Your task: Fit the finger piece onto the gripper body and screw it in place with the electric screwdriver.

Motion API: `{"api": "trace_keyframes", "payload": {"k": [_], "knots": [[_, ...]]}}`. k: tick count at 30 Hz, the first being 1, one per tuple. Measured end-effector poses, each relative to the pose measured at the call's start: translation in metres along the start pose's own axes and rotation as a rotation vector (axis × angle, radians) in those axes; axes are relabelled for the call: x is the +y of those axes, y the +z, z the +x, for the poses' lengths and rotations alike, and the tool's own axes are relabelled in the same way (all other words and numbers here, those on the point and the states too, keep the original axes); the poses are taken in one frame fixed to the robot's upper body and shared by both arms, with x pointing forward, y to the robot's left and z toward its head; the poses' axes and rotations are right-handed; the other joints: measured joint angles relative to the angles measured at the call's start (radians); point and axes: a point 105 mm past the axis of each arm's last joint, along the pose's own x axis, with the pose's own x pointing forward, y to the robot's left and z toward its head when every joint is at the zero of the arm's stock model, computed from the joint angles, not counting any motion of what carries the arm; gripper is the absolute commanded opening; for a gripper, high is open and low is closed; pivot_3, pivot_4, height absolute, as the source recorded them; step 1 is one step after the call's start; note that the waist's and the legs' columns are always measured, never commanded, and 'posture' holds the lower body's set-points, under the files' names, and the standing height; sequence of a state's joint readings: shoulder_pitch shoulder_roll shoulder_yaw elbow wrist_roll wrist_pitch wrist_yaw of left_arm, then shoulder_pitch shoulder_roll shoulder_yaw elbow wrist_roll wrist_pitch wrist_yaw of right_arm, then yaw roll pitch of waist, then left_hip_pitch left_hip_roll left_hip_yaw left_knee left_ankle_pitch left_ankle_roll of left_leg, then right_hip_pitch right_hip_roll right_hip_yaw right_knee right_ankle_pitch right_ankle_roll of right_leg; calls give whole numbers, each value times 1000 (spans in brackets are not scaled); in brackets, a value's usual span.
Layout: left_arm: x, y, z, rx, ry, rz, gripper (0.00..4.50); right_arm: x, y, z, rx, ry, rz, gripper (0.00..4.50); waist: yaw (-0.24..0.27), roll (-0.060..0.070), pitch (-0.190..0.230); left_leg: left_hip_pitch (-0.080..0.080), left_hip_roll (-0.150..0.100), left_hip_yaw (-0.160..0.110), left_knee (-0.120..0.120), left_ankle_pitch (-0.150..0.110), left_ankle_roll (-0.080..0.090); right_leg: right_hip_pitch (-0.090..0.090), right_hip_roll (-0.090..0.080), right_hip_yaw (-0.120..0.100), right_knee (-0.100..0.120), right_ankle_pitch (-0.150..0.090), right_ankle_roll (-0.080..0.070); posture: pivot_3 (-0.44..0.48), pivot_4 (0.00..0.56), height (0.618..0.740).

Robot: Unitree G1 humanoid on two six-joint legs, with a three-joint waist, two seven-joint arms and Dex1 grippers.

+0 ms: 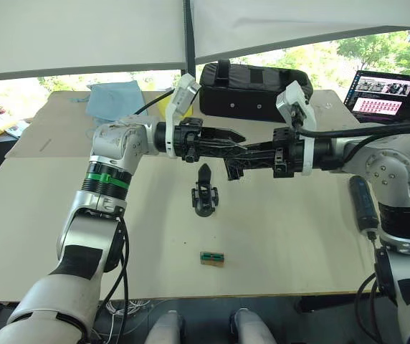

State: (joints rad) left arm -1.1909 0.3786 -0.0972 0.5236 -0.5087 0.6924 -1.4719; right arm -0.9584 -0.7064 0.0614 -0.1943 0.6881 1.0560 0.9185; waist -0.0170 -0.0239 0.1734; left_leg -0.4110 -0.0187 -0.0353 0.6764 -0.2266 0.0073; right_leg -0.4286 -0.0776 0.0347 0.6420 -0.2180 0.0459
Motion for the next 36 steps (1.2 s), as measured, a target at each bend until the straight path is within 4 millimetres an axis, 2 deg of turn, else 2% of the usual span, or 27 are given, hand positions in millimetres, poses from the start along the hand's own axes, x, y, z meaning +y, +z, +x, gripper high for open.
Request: {"api": "trace_keyframes", "payload": {"k": [4,7,9,12,16,20,22,26,33,36], "knots": [[4,0,-11,18,58,75,4500,1,-9,1,-1,10,-62,344,0,0,0,0,0,0,0,0,0,0,0,0,0,0,0,0,150,740],[5,-10,-35,63,134,130,4500,7,-18,1,-8,35,-110,344,-7,0,0,1,1,0,-1,0,0,0,0,1,0,0,0,0,150,740],[5,-27,-57,116,199,159,4500,11,-22,0,-21,58,-139,344,-11,0,0,1,1,-1,-1,0,0,0,1,1,1,0,0,0,150,740],[1,-50,-77,177,249,169,4500,13,-24,0,-34,64,-175,344,-9,0,0,1,1,-4,0,0,0,-1,0,2,0,0,0,0,150,740],[-11,-91,-109,292,323,171,4500,16,-39,-1,-33,69,-186,344,-3,0,0,1,1,-6,0,0,0,-1,-1,2,0,0,0,0,150,740],[-18,-121,-123,368,368,166,4500,18,-41,1,-53,87,-204,343,5,0,0,2,1,-6,0,0,0,0,-1,2,0,0,0,0,150,740],[-18,-142,-120,378,373,148,4500,19,-40,3,-67,95,-199,343,8,0,0,3,1,-7,0,0,0,2,-1,1,0,0,0,0,150,740],[-7,-165,-96,360,397,175,4500,20,-42,5,-70,105,-182,343,19,-1,0,1,0,-7,2,0,0,2,-2,0,0,1,1,0,150,740],[18,-191,-57,310,480,176,4500,26,-46,5,-69,117,-169,343,18,-1,0,2,0,-7,2,0,0,2,-1,1,0,1,1,0,150,740],[25,-194,-43,275,501,174,4500,29,-51,5,-62,117,-157,343,18,-1,0,2,-1,-7,2,0,0,2,-1,1,0,1,1,0,150,740]]}}
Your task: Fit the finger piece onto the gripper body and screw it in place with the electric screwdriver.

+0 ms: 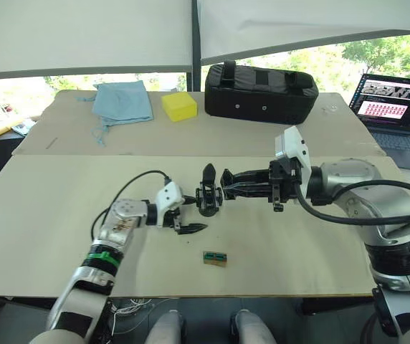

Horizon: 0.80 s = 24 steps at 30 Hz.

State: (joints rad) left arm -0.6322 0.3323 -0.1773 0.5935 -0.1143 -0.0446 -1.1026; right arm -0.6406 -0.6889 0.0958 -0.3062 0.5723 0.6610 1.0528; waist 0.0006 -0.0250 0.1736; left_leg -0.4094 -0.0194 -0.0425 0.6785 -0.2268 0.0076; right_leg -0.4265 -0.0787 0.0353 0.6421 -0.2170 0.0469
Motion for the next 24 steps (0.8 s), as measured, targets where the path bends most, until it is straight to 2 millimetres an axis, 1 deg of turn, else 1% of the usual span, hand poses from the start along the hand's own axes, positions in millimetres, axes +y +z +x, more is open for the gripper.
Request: {"api": "trace_keyframes", "payload": {"k": [2,3,6,7,8,11,13,18,21,24], "knots": [[2,3,8,-17,12,-9,4500,0,0,0,3,-10,-2,343,0,0,0,0,0,0,0,0,0,0,0,0,0,0,0,0,150,740],[2,4,12,-26,13,-9,4256,1,-1,-1,5,-12,-3,343,0,0,0,0,0,0,0,0,0,0,0,0,0,0,0,0,150,740],[2,8,21,-53,5,-11,3365,3,-5,-1,14,-19,10,343,-1,0,0,0,0,0,0,0,0,0,0,0,0,0,0,0,150,740],[2,9,23,-56,-6,-7,2836,4,-6,-2,18,-22,12,343,-1,0,0,0,0,0,0,0,0,0,0,0,0,0,0,0,150,740],[1,10,24,-65,-24,1,2486,4,-7,-3,22,-25,12,343,-1,0,0,0,0,0,0,0,0,0,0,0,0,0,0,0,150,740],[-2,10,24,-65,-90,25,2482,6,-11,-5,23,-23,22,343,-1,0,0,0,0,3,0,0,0,0,0,0,0,0,0,0,150,740],[-5,10,25,-62,-132,41,2482,6,-10,-5,15,-14,11,343,-1,0,0,0,0,6,0,0,0,0,0,0,0,0,0,0,150,740],[-11,17,45,-49,-201,67,2482,4,-10,-7,-14,0,-18,343,4,-1,0,-1,-1,8,1,0,0,1,0,-1,-1,0,1,0,150,740],[-13,20,54,-46,-192,84,2482,1,-14,-7,-8,-8,-18,343,2,-1,0,-1,-1,8,1,0,0,1,0,-1,-1,1,1,0,150,740],[-6,20,56,-43,-134,82,2482,0,-15,-7,-7,-14,-23,343,0,-1,0,0,0,8,1,0,0,1,1,-1,-1,1,1,0,150,740]]}}
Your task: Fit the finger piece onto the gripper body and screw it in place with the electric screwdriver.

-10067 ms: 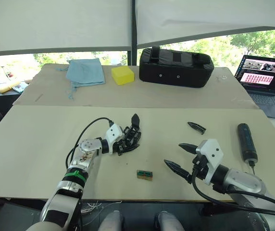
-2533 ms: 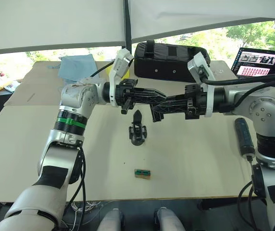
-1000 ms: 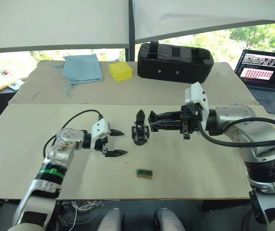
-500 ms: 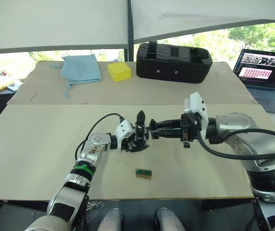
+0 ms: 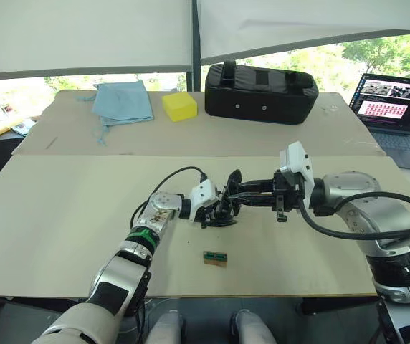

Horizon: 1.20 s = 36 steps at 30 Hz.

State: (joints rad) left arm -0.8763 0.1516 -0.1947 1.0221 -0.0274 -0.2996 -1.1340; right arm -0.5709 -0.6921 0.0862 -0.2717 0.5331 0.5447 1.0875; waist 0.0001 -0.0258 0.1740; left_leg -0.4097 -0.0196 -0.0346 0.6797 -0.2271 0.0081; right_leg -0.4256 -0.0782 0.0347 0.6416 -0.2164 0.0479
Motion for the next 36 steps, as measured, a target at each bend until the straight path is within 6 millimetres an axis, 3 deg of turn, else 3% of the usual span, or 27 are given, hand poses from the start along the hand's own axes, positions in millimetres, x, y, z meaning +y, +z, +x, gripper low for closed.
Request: {"api": "trace_keyframes", "payload": {"k": [1,3,6,12,26,29,32,36], "knots": [[2,0,-1,2,14,-1,2482,0,0,0,0,-2,0,343,-2,0,0,0,0,0,0,0,0,0,0,0,0,0,0,0,150,740],[3,-2,-3,7,24,-3,3501,0,-1,0,0,-6,2,343,-5,0,0,0,0,0,0,0,0,0,0,0,0,0,0,0,150,740],[4,-8,-14,19,31,-19,4500,1,-3,-1,2,-10,11,343,-11,0,0,0,0,-1,0,0,0,0,0,0,0,0,0,0,150,740],[1,-11,-25,42,-23,-8,4500,3,-4,0,2,-7,12,343,-12,0,0,0,0,0,0,0,0,0,0,0,0,0,0,0,150,740],[4,-5,-15,43,-43,16,4500,3,-4,1,-5,-14,15,343,-12,0,0,0,0,0,0,0,0,0,0,0,0,0,0,0,150,740],[3,-8,-16,49,-41,17,3688,2,-4,1,-5,-15,15,343,-12,0,0,0,0,0,0,0,0,0,0,0,0,0,0,0,150,740],[3,-9,-17,47,-42,20,2361,2,-4,1,-7,-16,15,343,-12,0,0,0,0,0,0,0,0,0,0,0,0,0,0,0,150,740],[2,-8,-17,41,-45,15,2333,3,-3,4,-21,-17,20,343,-12,0,0,0,0,0,0,0,0,0,0,0,0,0,0,0,150,740]]}}
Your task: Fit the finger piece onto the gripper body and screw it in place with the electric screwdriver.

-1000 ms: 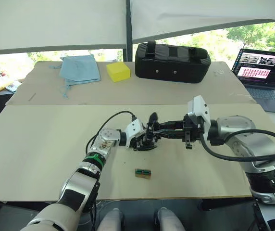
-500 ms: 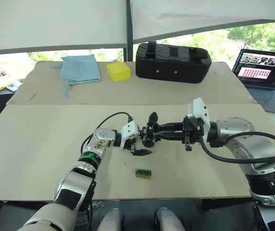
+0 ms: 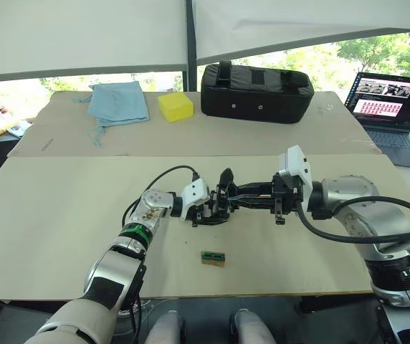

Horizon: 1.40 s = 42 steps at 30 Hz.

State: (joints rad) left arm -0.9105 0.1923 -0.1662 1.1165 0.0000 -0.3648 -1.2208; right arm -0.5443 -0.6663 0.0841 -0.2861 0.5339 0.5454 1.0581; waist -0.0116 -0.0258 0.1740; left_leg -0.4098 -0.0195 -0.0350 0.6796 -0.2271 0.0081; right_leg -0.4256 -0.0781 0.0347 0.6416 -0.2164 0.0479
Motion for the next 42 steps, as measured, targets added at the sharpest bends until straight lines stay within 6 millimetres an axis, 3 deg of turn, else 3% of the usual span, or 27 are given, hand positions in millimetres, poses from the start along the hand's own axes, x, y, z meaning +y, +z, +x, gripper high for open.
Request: {"api": "trace_keyframes", "payload": {"k": [7,16,34,42], "knots": [[-5,2,7,-50,37,-18,2333,1,-8,12,-40,13,28,343,2,0,0,0,0,0,0,0,0,0,0,0,0,0,0,0,150,740],[-1,0,8,-23,79,7,2333,-16,-39,18,-9,-37,30,342,4,0,0,3,-1,1,0,0,0,2,0,0,1,0,0,0,150,740],[0,-2,7,4,76,16,2333,-19,-42,20,-14,-26,34,341,0,0,0,5,0,1,0,0,0,3,0,1,2,0,0,0,150,740],[0,-2,6,5,75,18,2333,-11,-31,24,-45,9,48,341,0,0,0,5,0,1,0,0,0,3,0,1,2,0,0,0,150,740]]}}
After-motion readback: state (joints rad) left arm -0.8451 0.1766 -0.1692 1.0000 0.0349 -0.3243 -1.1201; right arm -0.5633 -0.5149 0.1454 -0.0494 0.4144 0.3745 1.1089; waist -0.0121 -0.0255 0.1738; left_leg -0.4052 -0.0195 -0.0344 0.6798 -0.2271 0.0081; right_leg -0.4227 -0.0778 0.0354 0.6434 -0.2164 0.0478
